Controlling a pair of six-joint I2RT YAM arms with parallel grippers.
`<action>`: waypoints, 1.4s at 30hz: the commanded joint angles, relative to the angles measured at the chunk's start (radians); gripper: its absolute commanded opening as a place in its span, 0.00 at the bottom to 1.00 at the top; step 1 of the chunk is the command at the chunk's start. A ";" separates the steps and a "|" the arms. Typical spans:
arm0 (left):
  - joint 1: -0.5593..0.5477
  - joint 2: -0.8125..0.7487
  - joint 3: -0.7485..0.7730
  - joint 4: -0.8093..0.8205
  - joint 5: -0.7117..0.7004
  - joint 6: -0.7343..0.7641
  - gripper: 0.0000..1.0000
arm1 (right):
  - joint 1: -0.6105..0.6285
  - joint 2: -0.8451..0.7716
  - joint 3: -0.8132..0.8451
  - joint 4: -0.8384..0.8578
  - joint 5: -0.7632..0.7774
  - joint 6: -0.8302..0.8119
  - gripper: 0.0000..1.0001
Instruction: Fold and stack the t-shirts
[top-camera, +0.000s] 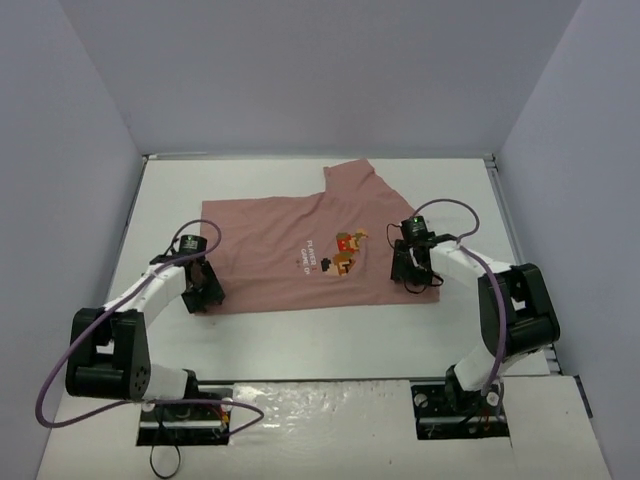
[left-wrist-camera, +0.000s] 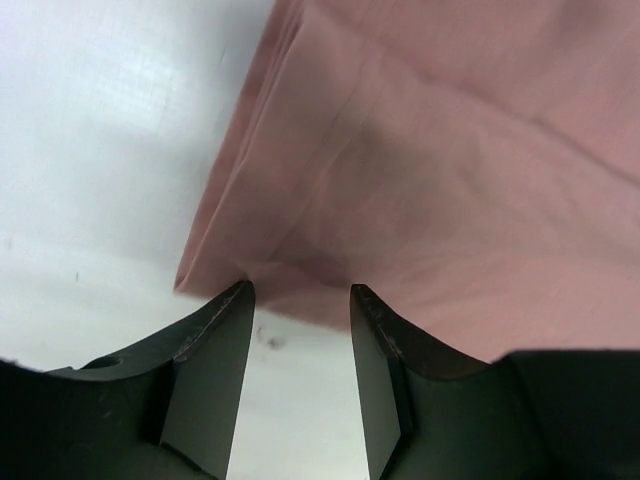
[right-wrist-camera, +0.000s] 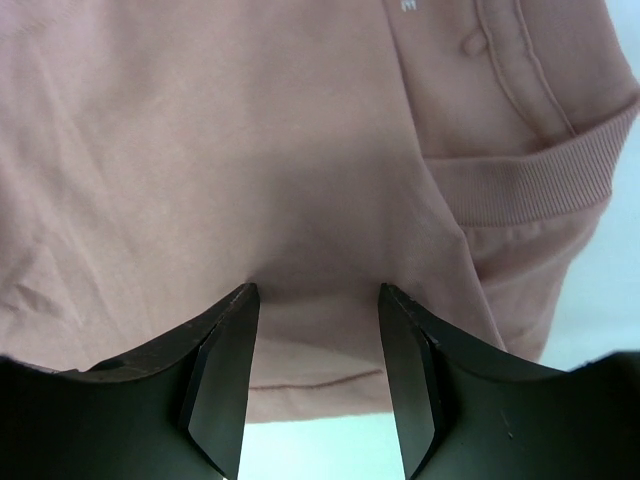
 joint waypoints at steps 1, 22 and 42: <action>-0.003 -0.161 -0.033 -0.128 0.058 -0.061 0.41 | 0.015 -0.125 -0.019 -0.194 0.049 0.088 0.49; 0.001 0.571 0.953 -0.078 0.017 0.212 0.48 | 0.056 0.533 1.047 -0.243 0.030 -0.183 0.49; 0.041 0.590 0.535 0.005 -0.032 0.129 0.47 | 0.065 0.455 0.531 -0.041 0.078 -0.100 0.46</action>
